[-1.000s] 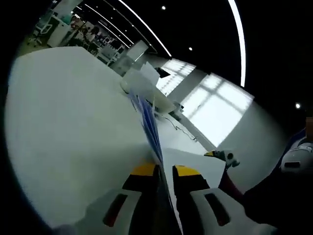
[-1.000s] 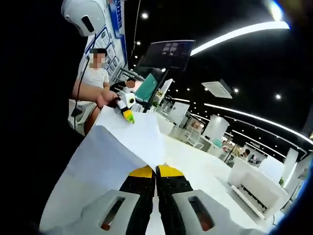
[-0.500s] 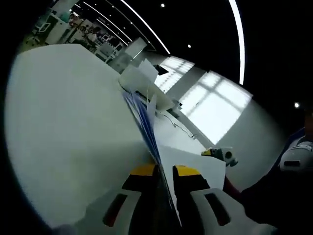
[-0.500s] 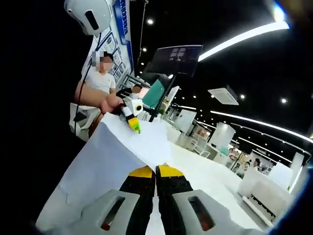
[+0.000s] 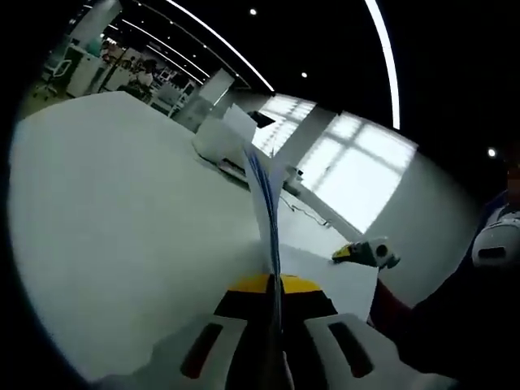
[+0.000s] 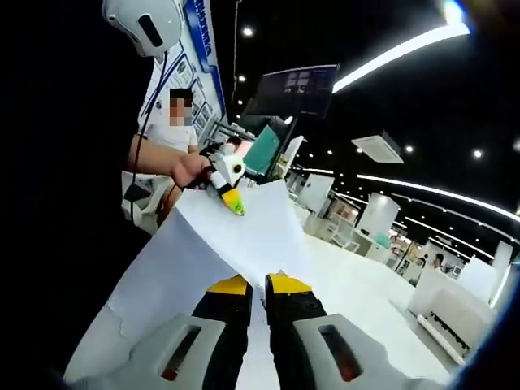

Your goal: Organize the stack of printing papers by aligning and flattening the scattered papers on the table

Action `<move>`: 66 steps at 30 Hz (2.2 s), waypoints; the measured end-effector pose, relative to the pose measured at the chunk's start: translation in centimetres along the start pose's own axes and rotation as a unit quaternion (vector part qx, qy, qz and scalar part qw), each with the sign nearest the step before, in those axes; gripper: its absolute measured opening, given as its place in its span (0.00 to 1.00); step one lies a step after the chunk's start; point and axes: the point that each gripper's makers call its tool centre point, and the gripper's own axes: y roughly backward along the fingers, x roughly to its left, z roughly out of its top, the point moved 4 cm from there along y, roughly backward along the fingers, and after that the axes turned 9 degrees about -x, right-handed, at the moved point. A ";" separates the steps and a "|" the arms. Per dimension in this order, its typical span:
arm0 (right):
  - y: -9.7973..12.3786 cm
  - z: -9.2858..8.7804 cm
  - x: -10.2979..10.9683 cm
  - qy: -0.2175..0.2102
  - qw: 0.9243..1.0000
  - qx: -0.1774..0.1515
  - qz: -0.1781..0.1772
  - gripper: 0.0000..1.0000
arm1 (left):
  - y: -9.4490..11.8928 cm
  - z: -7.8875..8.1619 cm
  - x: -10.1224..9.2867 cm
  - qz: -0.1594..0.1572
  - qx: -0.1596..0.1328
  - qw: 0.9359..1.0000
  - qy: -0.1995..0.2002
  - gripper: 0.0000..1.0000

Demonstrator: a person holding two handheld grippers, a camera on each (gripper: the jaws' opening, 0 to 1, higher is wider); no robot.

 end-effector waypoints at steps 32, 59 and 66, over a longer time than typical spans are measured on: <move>2.6 -1.6 -3.0 -0.102 0.988 0.017 -0.117 0.25 | 1.2 2.8 -3.5 -0.034 -0.007 0.980 -0.194 0.06; 1.2 -3.4 -4.8 -0.252 0.957 0.001 -0.144 0.62 | 2.0 3.6 -7.9 -0.146 -0.060 0.947 -0.279 0.06; -0.2 -2.8 -4.5 -0.261 0.958 -0.018 -0.115 0.63 | 2.1 3.6 -8.3 -0.159 -0.063 0.943 -0.284 0.06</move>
